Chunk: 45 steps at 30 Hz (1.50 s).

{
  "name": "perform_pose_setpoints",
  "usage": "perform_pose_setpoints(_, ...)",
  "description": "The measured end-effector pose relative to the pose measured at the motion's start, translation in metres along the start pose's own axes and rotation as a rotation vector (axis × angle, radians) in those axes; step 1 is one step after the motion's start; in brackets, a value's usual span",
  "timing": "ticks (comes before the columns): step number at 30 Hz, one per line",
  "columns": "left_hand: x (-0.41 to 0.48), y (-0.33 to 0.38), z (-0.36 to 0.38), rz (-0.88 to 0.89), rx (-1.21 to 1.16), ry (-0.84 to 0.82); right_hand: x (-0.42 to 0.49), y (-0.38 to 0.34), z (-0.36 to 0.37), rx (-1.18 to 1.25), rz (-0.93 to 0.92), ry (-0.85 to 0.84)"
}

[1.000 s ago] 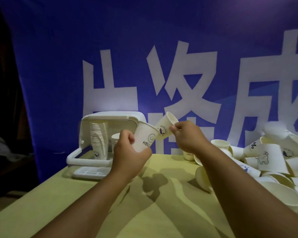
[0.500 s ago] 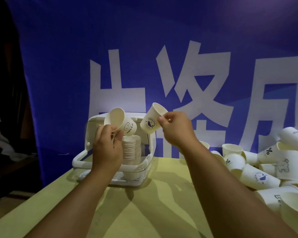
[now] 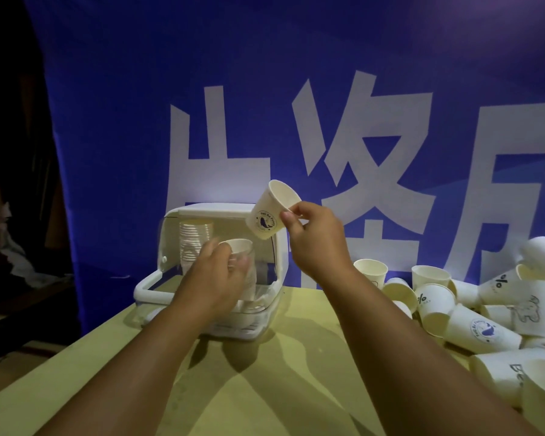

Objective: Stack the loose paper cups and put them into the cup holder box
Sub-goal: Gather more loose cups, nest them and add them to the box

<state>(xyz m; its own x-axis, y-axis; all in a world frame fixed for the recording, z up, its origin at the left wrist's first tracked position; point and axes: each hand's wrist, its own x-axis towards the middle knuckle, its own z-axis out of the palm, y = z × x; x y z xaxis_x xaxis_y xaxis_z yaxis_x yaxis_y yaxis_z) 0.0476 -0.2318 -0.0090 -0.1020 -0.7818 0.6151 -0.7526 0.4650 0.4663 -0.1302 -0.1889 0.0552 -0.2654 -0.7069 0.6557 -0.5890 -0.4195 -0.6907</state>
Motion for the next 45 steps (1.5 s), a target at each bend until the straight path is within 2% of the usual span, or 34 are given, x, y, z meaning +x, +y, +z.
perform_pose_setpoints(2,-0.002,0.004,0.004,-0.016,-0.076,-0.04,-0.003,-0.002,0.002,-0.005,-0.021,-0.026)
perform_pose_setpoints(4,-0.003,0.006,0.007,-0.027,-0.162,-0.013,-0.006,-0.003,0.005,-0.067,-0.061,-0.056)
perform_pose_setpoints(8,-0.004,0.006,0.009,-0.012,-0.259,0.05,-0.006,-0.002,0.011,-0.309,-0.144,-0.145)
perform_pose_setpoints(10,-0.006,0.007,0.01,0.029,-0.241,0.064,-0.005,-0.001,0.014,-0.378,-0.163,-0.187)
perform_pose_setpoints(14,-0.007,0.008,0.01,0.122,-0.163,0.098,-0.012,-0.001,0.02,-0.202,-0.1,-0.206)
perform_pose_setpoints(17,-0.005,0.004,0.012,0.086,-0.137,0.091,-0.015,0.002,0.024,-0.188,-0.05,-0.235)
perform_pose_setpoints(20,-0.004,0.001,0.016,0.034,-0.085,0.061,-0.018,0.011,0.03,-0.321,-0.032,-0.375)
perform_pose_setpoints(23,-0.004,0.002,0.018,-0.047,-0.065,0.021,-0.024,0.019,0.034,-0.32,-0.031,-0.475)
perform_pose_setpoints(26,-0.005,0.002,0.018,-0.055,-0.056,0.005,-0.023,0.023,0.031,-0.318,-0.018,-0.454)
perform_pose_setpoints(28,-0.008,0.002,0.017,-0.014,-0.014,0.065,-0.02,0.026,0.021,-0.352,0.012,-0.4)
perform_pose_setpoints(32,-0.021,0.018,0.022,0.224,0.199,0.302,-0.012,0.04,-0.015,-0.516,0.116,-0.241)
perform_pose_setpoints(34,-0.03,0.036,0.029,0.342,0.187,0.323,-0.013,0.051,-0.036,-0.597,0.188,-0.245)
perform_pose_setpoints(36,-0.038,0.055,0.043,0.457,0.155,0.244,-0.016,0.065,-0.051,-0.712,0.243,-0.33)
perform_pose_setpoints(38,-0.041,0.07,0.055,0.462,0.116,0.134,-0.021,0.08,-0.06,-0.81,0.302,-0.449)
perform_pose_setpoints(41,-0.034,0.085,0.073,0.329,0.109,-0.062,-0.022,0.099,-0.07,-0.828,0.38,-0.514)
perform_pose_setpoints(45,-0.022,0.1,0.106,0.162,0.017,-0.28,-0.016,0.103,-0.084,-0.838,0.464,-0.466)
